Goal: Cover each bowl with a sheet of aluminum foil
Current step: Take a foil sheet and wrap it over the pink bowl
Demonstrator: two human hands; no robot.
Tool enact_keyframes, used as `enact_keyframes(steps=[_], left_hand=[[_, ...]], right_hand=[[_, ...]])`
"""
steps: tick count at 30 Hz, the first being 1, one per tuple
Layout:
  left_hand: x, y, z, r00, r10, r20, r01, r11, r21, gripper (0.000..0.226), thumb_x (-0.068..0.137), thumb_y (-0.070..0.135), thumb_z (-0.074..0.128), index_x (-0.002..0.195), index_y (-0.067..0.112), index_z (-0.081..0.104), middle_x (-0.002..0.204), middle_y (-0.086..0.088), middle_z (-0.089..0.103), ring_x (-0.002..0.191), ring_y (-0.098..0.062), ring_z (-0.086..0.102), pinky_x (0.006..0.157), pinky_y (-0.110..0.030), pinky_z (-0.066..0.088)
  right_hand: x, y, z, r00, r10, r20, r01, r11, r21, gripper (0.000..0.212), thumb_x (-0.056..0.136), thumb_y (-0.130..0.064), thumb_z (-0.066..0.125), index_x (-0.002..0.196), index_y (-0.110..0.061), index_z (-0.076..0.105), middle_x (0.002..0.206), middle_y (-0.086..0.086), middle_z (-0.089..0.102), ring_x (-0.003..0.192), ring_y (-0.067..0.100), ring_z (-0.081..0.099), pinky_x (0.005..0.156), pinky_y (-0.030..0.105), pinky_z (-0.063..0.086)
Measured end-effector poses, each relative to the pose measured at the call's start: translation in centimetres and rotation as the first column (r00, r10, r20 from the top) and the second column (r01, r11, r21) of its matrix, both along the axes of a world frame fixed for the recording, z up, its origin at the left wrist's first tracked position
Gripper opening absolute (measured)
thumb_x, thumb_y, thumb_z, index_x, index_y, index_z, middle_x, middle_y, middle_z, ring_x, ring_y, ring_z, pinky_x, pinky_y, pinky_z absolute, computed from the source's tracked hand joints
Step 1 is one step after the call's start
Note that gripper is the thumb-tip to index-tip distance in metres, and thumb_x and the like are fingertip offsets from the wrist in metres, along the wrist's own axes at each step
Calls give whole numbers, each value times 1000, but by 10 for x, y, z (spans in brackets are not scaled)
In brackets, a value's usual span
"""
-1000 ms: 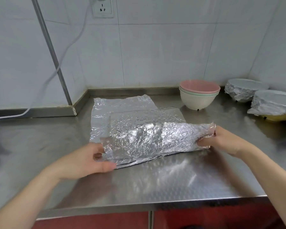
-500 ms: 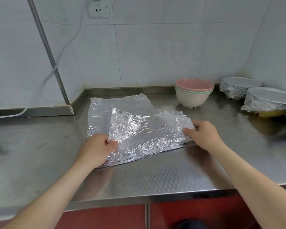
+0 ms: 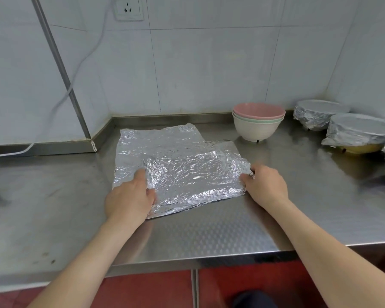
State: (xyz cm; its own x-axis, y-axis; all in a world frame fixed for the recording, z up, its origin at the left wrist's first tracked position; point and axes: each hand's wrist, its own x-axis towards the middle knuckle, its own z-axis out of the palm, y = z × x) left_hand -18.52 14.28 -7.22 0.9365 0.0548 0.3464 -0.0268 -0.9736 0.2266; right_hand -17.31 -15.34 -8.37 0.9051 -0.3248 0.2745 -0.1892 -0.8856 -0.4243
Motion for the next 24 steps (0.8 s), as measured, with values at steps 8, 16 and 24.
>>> enact_keyframes(steps=[8,16,24], left_hand=[[3,4,-7,999,1,32,-4,996,84,52,95,32,42,142,26,21,89,-4,70,86,-32,63,70,-34,43],[-2,-9,5,962,-149,229,97,971,220,64,75,6,68,136,12,49,124,-14,57,115,-35,49,82,-46,46],[26,-40,-16,873,-366,-321,415,904,99,57,97,58,19,150,36,19,161,3,9,147,-14,6,118,-45,10]], right_hand=[[1,1,-1,1000,3,-2,-3,998,-58,22,91,-30,50,79,-12,48,85,9,59,78,32,49,66,34,34],[1,1,-1,1000,-8,-19,6,995,-97,20,92,-30,48,93,-12,56,100,11,65,90,33,55,72,35,33],[-4,3,2,999,29,-22,-27,998,62,39,89,-28,54,128,-21,54,122,1,64,116,28,55,95,38,40]])
